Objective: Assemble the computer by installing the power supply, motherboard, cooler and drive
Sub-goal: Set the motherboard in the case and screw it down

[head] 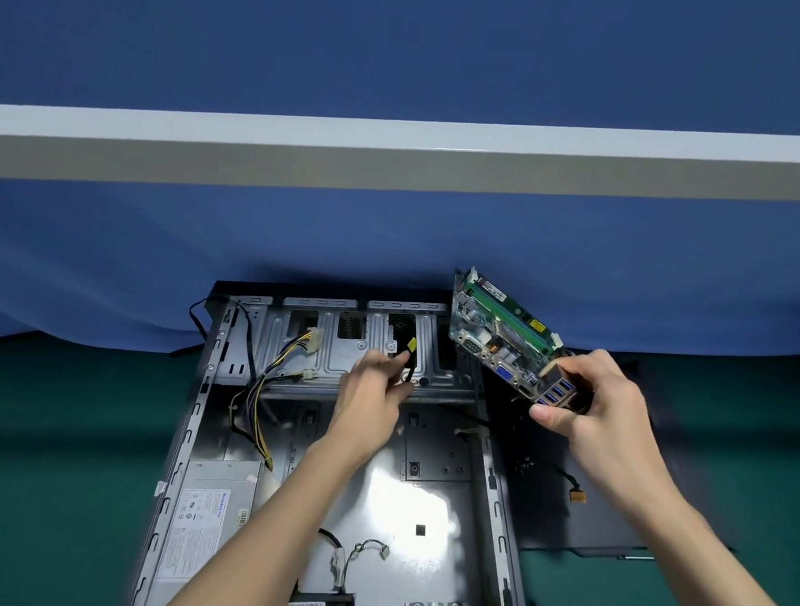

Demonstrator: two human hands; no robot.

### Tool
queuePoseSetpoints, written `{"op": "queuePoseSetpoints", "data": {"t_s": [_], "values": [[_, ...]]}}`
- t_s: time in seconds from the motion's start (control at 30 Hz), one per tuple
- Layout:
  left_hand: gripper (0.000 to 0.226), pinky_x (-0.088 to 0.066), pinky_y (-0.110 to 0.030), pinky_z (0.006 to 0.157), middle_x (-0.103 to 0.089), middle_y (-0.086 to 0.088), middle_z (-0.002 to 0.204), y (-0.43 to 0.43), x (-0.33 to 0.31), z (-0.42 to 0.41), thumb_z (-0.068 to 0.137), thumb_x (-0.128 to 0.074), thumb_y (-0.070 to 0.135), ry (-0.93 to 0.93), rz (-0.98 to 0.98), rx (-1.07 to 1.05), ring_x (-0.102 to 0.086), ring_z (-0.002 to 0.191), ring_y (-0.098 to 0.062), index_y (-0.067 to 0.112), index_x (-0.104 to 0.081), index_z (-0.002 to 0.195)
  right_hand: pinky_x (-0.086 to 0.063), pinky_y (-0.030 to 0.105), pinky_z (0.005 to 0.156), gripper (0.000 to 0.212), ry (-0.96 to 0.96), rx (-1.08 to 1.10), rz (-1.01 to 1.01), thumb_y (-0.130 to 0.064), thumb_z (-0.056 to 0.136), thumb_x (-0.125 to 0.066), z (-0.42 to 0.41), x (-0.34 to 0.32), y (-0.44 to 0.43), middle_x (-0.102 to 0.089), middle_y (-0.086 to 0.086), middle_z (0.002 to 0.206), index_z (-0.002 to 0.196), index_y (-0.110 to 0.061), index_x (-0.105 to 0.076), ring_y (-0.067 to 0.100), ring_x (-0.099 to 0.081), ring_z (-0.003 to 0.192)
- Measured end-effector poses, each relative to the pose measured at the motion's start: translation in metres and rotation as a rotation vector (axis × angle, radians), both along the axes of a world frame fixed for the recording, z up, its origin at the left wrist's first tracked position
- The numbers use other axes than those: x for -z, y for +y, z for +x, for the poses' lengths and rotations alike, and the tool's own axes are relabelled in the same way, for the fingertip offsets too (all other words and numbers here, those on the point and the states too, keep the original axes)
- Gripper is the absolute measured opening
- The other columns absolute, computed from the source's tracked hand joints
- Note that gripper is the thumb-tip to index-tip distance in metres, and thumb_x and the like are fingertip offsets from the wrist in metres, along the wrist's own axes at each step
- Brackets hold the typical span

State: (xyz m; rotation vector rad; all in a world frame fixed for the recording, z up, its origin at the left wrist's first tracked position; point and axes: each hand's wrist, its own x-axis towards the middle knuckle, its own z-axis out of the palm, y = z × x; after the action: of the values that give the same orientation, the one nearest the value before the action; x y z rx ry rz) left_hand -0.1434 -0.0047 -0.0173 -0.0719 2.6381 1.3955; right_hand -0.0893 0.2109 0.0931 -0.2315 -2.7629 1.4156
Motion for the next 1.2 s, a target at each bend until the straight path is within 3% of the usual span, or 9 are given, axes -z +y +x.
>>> {"op": "queuePoseSetpoints", "data": {"t_s": [0.17,0.27,0.4,0.47,0.57,0.73,0.87,1.07,1.2], "values": [[0.023,-0.051,-0.033,0.073,-0.062,0.0,0.09,-0.021,-0.005,0.021,0.094,-0.057,0.028,0.308,-0.229,-0.032,-0.061,0.081,-0.018,0.009,-0.07,0.094,-0.038,0.035,0.077,0.031,0.011,-0.008,0.002,0.004,0.07,-0.079,0.008,-0.001,-0.003,-0.05,0.004,0.087,0.088,-0.013,-0.06,0.026,-0.051,0.085],[0.045,-0.034,-0.02,0.048,-0.047,0.01,0.057,-0.042,0.0,0.049,0.097,-0.045,0.046,0.387,-0.486,0.146,-0.045,0.046,-0.005,0.018,-0.054,0.063,-0.041,0.04,0.08,0.032,0.021,-0.02,0.046,0.001,0.07,-0.08,0.011,0.0,-0.007,-0.051,0.001,0.088,0.089,-0.015,-0.061,0.024,-0.052,0.087],[0.062,-0.045,-0.031,0.079,-0.057,-0.003,0.099,-0.05,0.035,0.08,0.085,-0.038,0.072,-0.115,-0.85,0.579,-0.058,0.089,-0.019,0.015,-0.059,0.096,-0.043,0.037,0.075,0.036,0.047,-0.044,0.088,0.001,0.068,-0.081,0.018,0.001,-0.018,-0.048,-0.007,0.084,0.088,-0.02,-0.06,0.021,-0.05,0.086],[0.082,-0.034,-0.044,0.104,-0.041,-0.012,0.132,-0.048,0.054,0.09,0.076,-0.057,0.071,-0.449,-0.81,0.574,-0.042,0.123,-0.03,0.012,-0.043,0.129,-0.038,0.034,0.074,0.037,0.067,-0.063,0.117,0.001,0.067,-0.082,0.021,0.002,-0.022,-0.046,-0.007,0.082,0.089,-0.018,-0.06,0.021,-0.047,0.084],[0.077,-0.041,-0.039,0.1,-0.037,-0.016,0.139,-0.05,0.065,0.095,0.081,-0.069,0.045,-0.723,-0.663,0.495,-0.042,0.127,-0.032,0.008,-0.033,0.138,-0.034,0.033,0.072,0.037,0.091,-0.093,0.161,0.003,0.066,-0.082,0.026,0.0,-0.025,-0.046,0.0,0.085,0.092,-0.011,-0.06,0.025,-0.046,0.085],[0.017,-0.048,-0.024,0.07,-0.068,-0.011,0.099,-0.06,0.055,0.089,0.082,-0.069,0.01,-0.686,-0.353,0.359,-0.064,0.086,-0.019,0.005,-0.065,0.098,-0.036,0.037,0.073,0.038,0.155,-0.148,0.231,0.003,0.064,-0.083,0.039,-0.018,-0.03,-0.045,0.005,0.085,0.094,-0.002,-0.06,0.028,-0.045,0.083],[0.016,-0.046,-0.019,0.054,-0.069,-0.01,0.077,-0.072,0.033,0.094,0.08,-0.07,-0.004,-0.643,-0.073,0.237,-0.067,0.07,-0.017,0.008,-0.06,0.078,-0.034,0.033,0.071,0.037,0.167,-0.219,0.238,0.006,0.064,-0.082,0.053,-0.044,-0.035,-0.045,0.004,0.084,0.094,-0.003,-0.062,0.025,-0.044,0.081],[0.02,-0.042,-0.018,0.059,-0.066,-0.013,0.112,-0.072,0.006,0.119,0.093,-0.057,0.004,-0.574,-0.189,0.407,-0.061,0.084,-0.018,-0.005,-0.062,0.11,-0.034,0.012,0.061,0.035,0.069,-0.414,0.124,0.007,0.068,-0.08,0.086,-0.088,-0.05,-0.043,-0.011,0.078,0.088,-0.017,-0.063,0.003,-0.041,0.069],[0.029,-0.038,-0.023,0.053,-0.06,-0.019,0.114,-0.084,-0.01,0.131,0.097,-0.047,0.001,-0.534,-0.169,0.388,-0.048,0.062,-0.015,0.0,-0.053,0.125,-0.034,0.01,0.059,0.034,-0.039,-0.527,0.047,0.004,0.066,-0.081,0.105,-0.106,-0.066,-0.049,-0.019,0.075,0.084,-0.02,-0.064,0.002,-0.048,0.066]]}}
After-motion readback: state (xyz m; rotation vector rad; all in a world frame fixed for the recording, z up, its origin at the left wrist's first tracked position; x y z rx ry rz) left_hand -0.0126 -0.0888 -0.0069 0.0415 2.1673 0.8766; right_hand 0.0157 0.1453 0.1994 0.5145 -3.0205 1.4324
